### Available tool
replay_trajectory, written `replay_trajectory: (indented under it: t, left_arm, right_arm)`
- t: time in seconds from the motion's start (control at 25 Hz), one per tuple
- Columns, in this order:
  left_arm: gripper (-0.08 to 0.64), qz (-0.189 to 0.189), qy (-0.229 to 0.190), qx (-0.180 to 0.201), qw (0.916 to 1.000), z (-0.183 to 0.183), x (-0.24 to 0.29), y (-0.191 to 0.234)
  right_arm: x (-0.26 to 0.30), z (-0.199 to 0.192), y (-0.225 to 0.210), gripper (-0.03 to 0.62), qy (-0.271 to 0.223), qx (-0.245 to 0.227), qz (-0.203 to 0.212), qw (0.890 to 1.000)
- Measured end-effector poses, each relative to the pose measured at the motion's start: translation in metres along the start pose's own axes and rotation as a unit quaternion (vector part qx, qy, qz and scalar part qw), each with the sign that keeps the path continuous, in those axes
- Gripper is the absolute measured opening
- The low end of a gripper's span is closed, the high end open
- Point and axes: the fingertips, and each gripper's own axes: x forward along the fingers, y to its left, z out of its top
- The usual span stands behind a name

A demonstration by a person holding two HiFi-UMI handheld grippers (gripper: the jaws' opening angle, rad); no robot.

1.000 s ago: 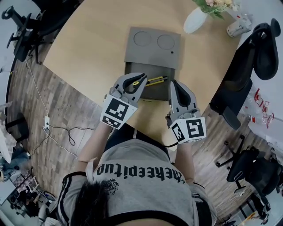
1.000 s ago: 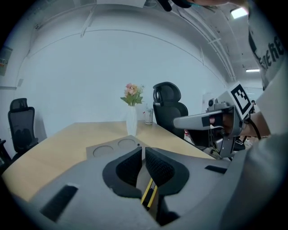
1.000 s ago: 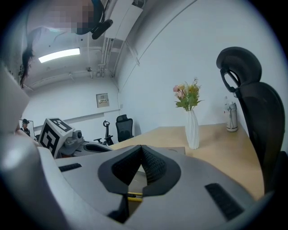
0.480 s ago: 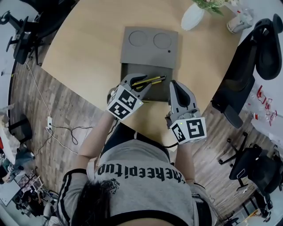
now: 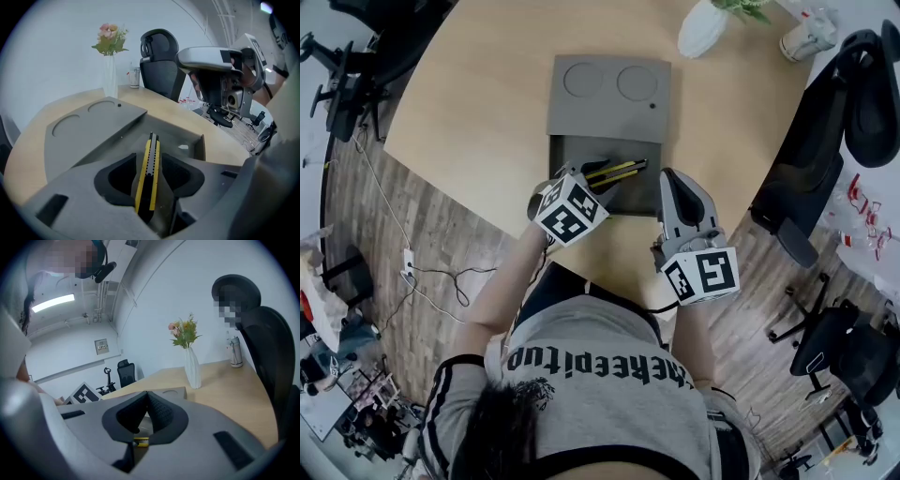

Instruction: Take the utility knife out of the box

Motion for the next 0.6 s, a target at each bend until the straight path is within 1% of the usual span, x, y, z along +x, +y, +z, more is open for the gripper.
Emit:
replay_trajectory:
  t: [0.28, 0.6]
  left_arm:
    - [0.175, -0.008, 0.032, 0.006, 0.9995, -0.013, 0.016, -0.002]
    - [0.175, 0.01, 0.027, -0.005, 0.9996, -0.012, 0.016, 0.003]
  right_arm:
    - [0.002, -0.002, -0.003, 0.008, 0.002, 0.003, 0.0, 1.0]
    - [0.004, -0.003, -0.003, 0.008, 0.002, 0.006, 0.003, 1.0]
